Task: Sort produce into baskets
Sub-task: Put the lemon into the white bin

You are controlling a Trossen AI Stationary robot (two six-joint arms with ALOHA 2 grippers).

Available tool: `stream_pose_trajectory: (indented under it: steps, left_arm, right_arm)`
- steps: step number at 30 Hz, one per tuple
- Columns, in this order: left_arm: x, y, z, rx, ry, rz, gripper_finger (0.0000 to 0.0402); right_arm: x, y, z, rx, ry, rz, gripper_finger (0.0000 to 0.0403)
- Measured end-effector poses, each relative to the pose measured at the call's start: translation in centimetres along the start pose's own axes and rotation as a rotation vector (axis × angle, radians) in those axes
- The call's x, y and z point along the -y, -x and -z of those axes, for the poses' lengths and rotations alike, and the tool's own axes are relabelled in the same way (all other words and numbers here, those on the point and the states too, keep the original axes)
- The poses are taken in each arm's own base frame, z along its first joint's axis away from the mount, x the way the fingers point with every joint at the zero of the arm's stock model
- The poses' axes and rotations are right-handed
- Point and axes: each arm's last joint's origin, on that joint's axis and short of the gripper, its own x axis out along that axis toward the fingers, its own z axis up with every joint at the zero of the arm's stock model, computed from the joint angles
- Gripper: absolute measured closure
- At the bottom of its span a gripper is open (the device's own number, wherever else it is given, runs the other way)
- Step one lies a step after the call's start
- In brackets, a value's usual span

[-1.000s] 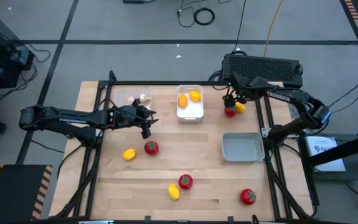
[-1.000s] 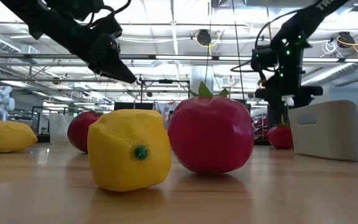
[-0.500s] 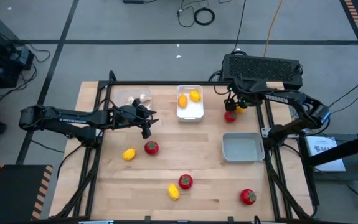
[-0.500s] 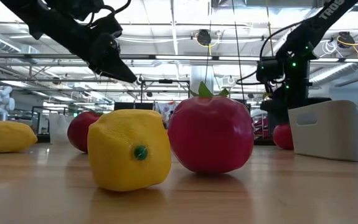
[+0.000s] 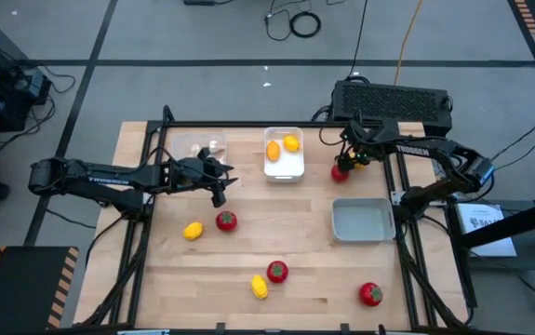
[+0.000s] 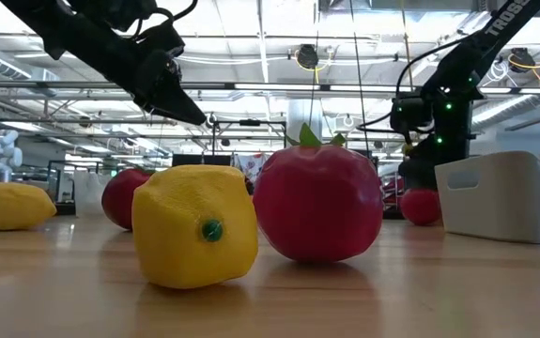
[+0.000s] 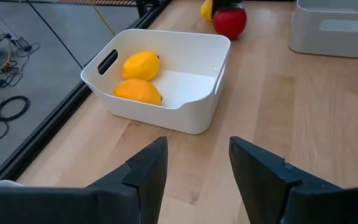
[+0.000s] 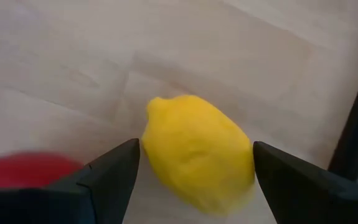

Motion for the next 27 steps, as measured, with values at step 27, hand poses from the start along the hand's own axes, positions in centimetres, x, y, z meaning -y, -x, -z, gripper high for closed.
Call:
stream_pose_trajectory:
  steps: [27]
  left_arm:
    - [0.0,0.0,0.0,0.000,0.000,0.001,0.0221]
  right_arm:
    - [-1.6,3.5,-3.8,0.168,0.043,-0.094,0.0186]
